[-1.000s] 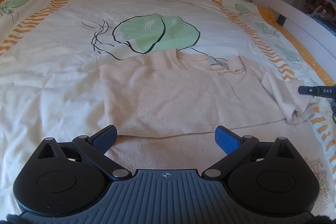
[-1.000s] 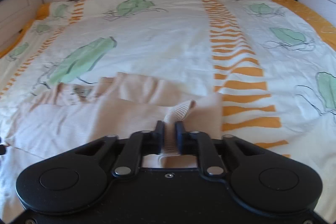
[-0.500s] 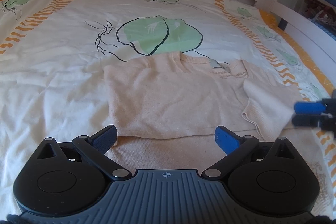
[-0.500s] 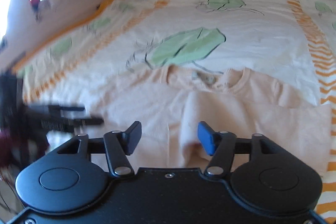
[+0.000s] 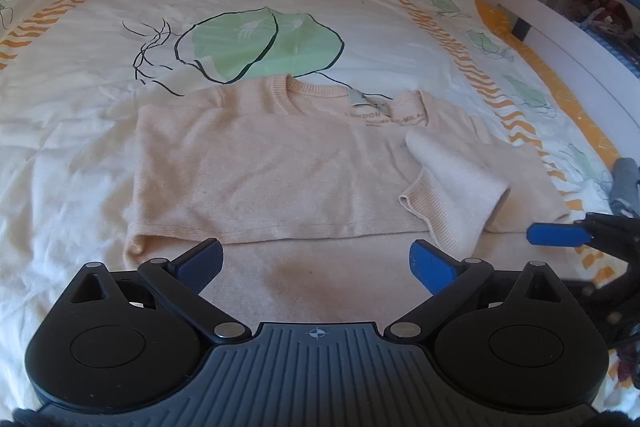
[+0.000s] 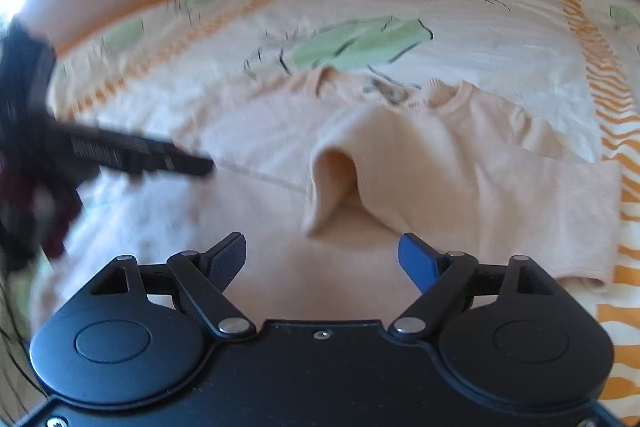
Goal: Fold small clothes
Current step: 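Grasp the other side edge with the right gripper and fold it inward, then move the left gripper to the sweater hem and grasp it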
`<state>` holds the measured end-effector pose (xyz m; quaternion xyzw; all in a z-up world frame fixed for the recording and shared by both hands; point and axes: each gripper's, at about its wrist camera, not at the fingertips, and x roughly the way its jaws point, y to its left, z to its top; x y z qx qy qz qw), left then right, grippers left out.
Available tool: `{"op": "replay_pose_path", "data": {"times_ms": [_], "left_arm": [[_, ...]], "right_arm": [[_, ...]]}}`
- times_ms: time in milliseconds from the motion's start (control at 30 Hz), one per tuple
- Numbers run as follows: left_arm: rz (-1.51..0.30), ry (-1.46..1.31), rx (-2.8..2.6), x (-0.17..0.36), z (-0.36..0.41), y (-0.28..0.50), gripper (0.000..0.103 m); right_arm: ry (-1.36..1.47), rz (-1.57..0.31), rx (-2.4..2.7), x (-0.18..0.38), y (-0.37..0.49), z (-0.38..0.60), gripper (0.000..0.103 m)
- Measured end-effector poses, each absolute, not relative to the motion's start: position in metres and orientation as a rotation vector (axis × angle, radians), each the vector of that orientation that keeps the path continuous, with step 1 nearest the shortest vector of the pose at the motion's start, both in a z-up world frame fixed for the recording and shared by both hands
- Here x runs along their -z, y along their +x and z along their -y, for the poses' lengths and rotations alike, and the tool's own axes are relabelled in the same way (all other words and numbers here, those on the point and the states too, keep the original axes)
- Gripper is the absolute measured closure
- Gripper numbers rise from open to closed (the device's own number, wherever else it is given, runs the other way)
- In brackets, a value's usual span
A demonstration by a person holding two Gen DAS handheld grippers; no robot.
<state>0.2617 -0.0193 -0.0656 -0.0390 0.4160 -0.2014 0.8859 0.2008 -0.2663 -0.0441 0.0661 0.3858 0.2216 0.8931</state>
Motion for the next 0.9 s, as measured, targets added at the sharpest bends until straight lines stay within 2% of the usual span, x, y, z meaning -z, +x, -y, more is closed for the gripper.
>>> {"op": "replay_pose_path", "data": {"times_ms": [133, 200, 300, 333, 367, 467, 633, 667, 733, 833, 900], "left_arm": [[-0.870, -0.111, 0.394, 0.064, 0.017, 0.256, 0.002], [-0.872, -0.117, 0.383, 0.061, 0.011, 0.252, 0.002], [-0.875, -0.123, 0.362, 0.059, -0.002, 0.247, 0.002], [-0.876, -0.128, 0.356, 0.058, -0.007, 0.247, 0.002], [-0.875, -0.133, 0.351, 0.057, -0.012, 0.246, 0.002], [-0.872, -0.165, 0.335, 0.055, -0.027, 0.246, 0.002], [-0.859, -0.219, 0.325, 0.051, -0.046, 0.250, 0.002], [-0.857, -0.226, 0.325, 0.050, -0.047, 0.251, 0.002], [-0.861, -0.236, 0.328, 0.052, -0.048, 0.254, 0.002], [-0.870, -0.247, 0.342, 0.053, -0.046, 0.256, 0.002], [-0.877, -0.250, 0.359, 0.054, -0.040, 0.258, 0.002]], "right_arm": [[0.095, -0.783, -0.457, 0.045, 0.215, 0.244, 0.024], [0.115, -0.808, -0.421, 0.052, 0.227, 0.239, 0.033], [0.178, -0.847, -0.386, 0.070, 0.241, 0.237, 0.063], [0.196, -0.850, -0.369, 0.075, 0.243, 0.237, 0.082], [0.218, -0.849, -0.355, 0.078, 0.245, 0.238, 0.088], [0.359, -0.806, -0.359, 0.075, 0.246, 0.244, 0.090], [0.769, -0.593, -0.538, 0.058, 0.234, 0.265, 0.090], [0.775, -0.609, -0.550, 0.061, 0.235, 0.263, 0.087], [0.667, -0.757, -0.524, 0.073, 0.243, 0.251, 0.082], [0.469, -0.920, -0.483, 0.088, 0.241, 0.239, 0.048], [0.408, -0.927, -0.515, 0.083, 0.232, 0.240, 0.044]]}}
